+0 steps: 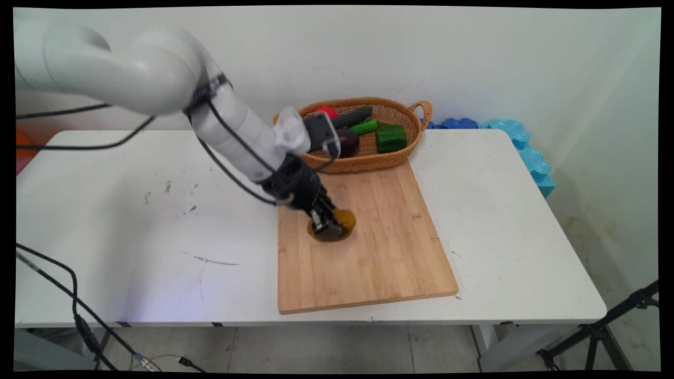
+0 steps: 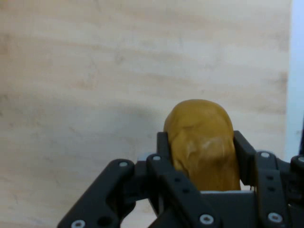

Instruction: Place the picked object in the vegetable basket

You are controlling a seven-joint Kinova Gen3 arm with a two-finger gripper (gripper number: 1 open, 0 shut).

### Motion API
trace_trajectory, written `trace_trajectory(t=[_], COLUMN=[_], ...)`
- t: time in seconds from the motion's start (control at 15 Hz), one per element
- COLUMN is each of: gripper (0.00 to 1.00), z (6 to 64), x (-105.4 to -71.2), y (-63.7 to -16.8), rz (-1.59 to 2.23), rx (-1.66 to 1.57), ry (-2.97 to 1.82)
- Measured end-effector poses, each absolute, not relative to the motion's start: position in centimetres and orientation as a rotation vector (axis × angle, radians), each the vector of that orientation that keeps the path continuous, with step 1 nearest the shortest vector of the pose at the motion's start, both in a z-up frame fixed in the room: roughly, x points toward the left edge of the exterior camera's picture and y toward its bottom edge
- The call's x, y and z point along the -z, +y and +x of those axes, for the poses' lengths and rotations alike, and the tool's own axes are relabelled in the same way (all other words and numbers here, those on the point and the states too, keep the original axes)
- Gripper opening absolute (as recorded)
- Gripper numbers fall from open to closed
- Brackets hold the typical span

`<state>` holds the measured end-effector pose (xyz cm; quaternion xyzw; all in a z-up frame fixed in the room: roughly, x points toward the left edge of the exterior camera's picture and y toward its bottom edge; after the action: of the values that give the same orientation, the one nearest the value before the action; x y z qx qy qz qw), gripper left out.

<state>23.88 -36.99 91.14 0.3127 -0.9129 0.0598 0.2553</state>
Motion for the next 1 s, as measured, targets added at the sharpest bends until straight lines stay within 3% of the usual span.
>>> trace_trajectory(t=[0.53,1.0], gripper=[0.00,0.00], z=[25.0,25.5], x=[-99.9,-99.2], y=[-43.8,-50.4], rz=[0.946,1.069], rx=[-0.321,-0.444], ry=[-2.346,-2.307])
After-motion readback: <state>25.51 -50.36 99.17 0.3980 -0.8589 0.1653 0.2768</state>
